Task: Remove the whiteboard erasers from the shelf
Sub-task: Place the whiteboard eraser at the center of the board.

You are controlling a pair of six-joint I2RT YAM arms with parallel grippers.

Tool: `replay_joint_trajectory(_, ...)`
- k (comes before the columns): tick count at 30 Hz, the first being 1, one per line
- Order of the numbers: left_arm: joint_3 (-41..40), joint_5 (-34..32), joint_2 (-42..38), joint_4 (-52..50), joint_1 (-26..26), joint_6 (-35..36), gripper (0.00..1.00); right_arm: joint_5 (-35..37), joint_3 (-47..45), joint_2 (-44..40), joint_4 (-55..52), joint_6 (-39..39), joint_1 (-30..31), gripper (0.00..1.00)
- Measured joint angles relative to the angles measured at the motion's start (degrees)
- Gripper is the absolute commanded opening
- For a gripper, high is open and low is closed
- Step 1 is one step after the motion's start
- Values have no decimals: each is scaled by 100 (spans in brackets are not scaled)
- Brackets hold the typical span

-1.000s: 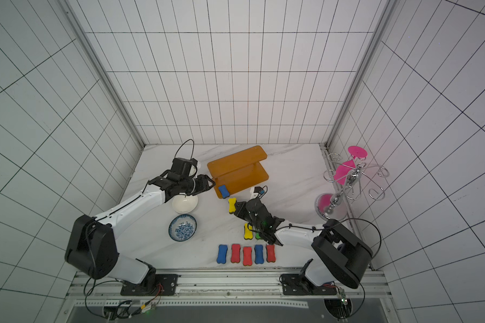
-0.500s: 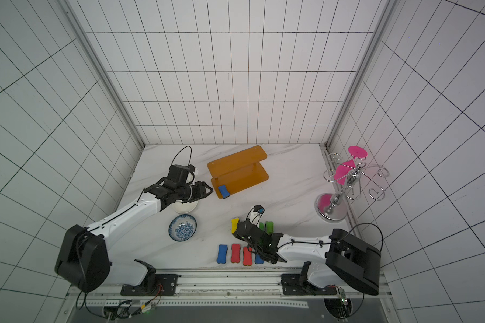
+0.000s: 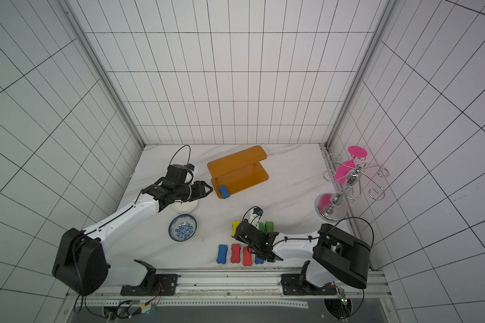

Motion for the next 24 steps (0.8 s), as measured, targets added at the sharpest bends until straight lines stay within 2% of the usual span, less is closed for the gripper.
replay_joint_trajectory(24, 0, 20, 2, 42, -17, -63, 57, -422, -2, -238, -155, -330, -74, 0)
